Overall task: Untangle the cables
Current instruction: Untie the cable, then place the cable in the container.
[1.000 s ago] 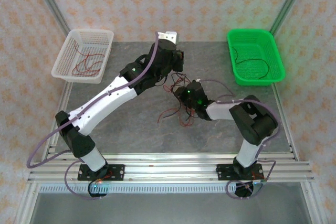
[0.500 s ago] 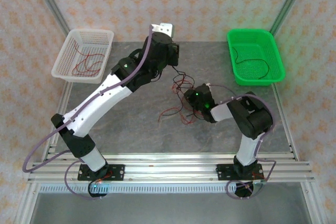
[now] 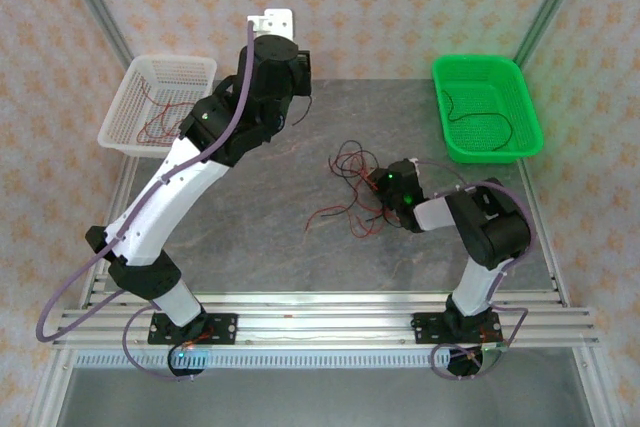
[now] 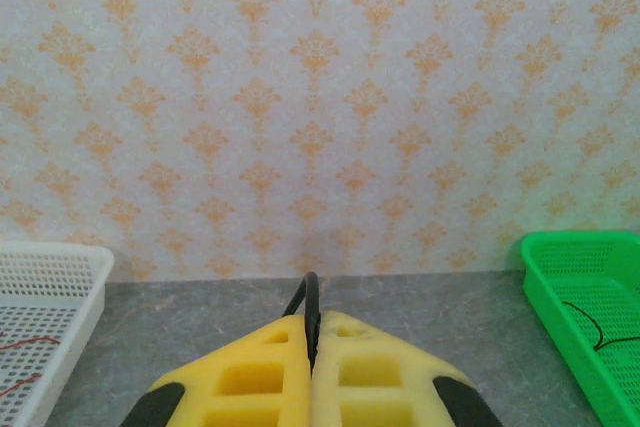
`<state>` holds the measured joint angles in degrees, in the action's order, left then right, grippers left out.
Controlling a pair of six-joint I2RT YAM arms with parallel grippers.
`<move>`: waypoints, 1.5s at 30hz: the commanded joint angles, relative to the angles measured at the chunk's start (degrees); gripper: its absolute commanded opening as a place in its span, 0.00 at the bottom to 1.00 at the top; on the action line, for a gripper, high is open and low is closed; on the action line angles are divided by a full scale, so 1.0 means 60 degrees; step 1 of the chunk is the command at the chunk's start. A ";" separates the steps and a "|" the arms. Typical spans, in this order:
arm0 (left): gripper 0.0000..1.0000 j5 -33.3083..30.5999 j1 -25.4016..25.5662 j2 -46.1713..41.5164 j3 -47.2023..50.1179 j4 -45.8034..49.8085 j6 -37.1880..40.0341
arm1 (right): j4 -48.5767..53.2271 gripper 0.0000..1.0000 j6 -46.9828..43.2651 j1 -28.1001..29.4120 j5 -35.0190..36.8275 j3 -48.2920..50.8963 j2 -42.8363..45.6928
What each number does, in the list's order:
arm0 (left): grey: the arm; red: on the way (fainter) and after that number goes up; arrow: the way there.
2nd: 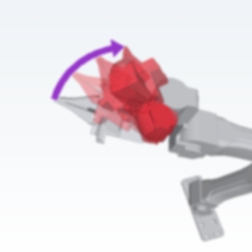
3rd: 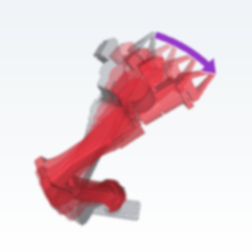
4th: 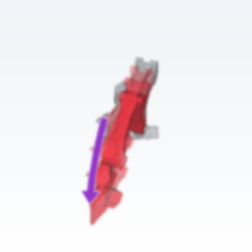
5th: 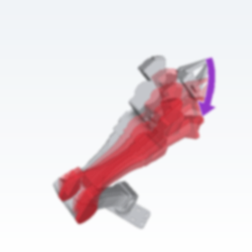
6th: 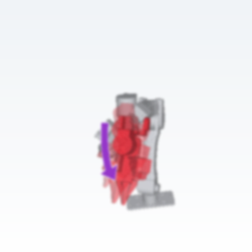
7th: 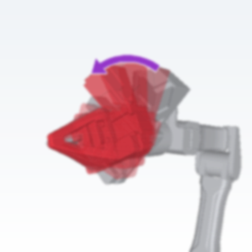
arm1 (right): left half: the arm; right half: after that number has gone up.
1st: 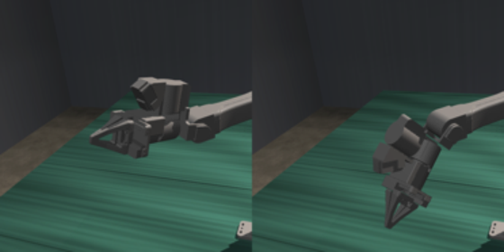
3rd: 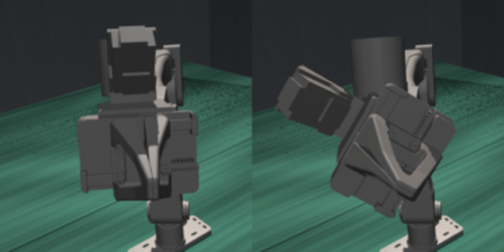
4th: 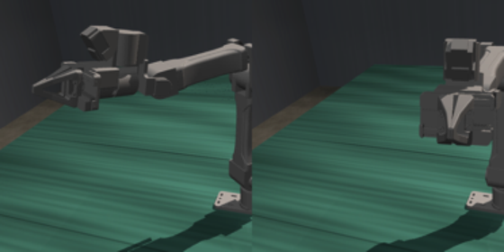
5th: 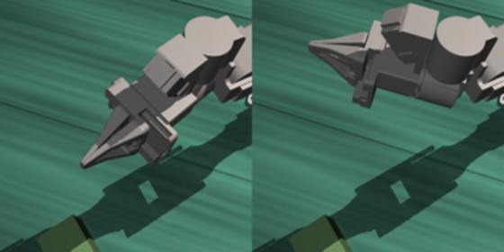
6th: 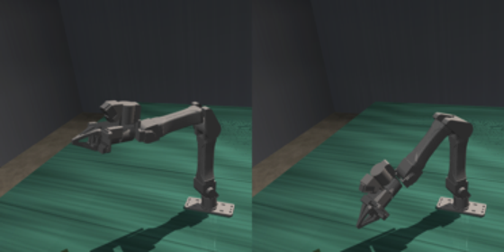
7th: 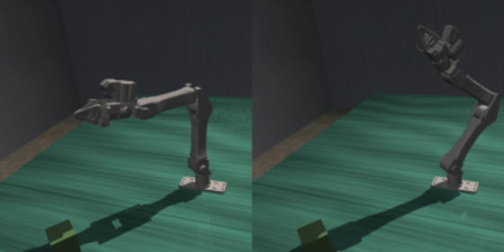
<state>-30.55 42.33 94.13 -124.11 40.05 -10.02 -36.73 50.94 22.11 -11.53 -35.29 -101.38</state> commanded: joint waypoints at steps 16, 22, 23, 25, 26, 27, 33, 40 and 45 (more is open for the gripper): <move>0.00 0.0207 -0.0068 0.0377 0.0045 -0.0023 0.0195 | 0.4214 0.59 -0.6796 0.0525 -0.0373 -0.0422 0.5216; 0.00 0.1240 -0.0082 0.0744 0.0046 0.0039 -0.0300 | 0.4175 0.65 -0.9093 0.1204 -0.1832 -0.0361 0.7515; 0.00 0.1451 -0.0082 0.0809 0.0046 0.0075 -0.0409 | 0.4058 0.66 -0.9340 0.1309 -0.1950 -0.0412 0.7732; 0.00 0.1912 -0.0081 0.0959 0.0010 0.0200 -0.0692 | 0.3679 0.66 -0.9809 0.1552 -0.1929 -0.0598 0.8141; 0.00 0.2109 -0.0082 0.1020 0.0002 0.0251 -0.0850 | 0.3462 0.66 -0.9920 0.1640 -0.1840 -0.0668 0.8254; 0.00 0.2365 -0.0082 0.1087 0.0010 0.0294 -0.1027 | 0.3143 0.66 -1.0046 0.1710 -0.1789 -0.0754 0.8332; 0.00 0.3508 -0.0032 0.1384 0.0031 0.0401 -0.1871 | 0.2415 0.66 -1.0933 0.2013 -0.1521 -0.1592 0.7969; 0.00 0.4125 0.0183 0.1436 0.0154 0.0156 -0.2221 | 0.3008 0.66 -1.1738 0.2043 -0.1548 -0.2874 0.6990; 0.00 0.4510 0.0354 0.1371 0.0387 -0.0101 -0.2387 | 0.2933 0.65 -1.1801 0.2046 -0.1168 -0.3312 0.6395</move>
<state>-6.15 43.64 102.59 -122.76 40.71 -22.72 -18.44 -18.11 34.09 -20.43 -53.06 -61.91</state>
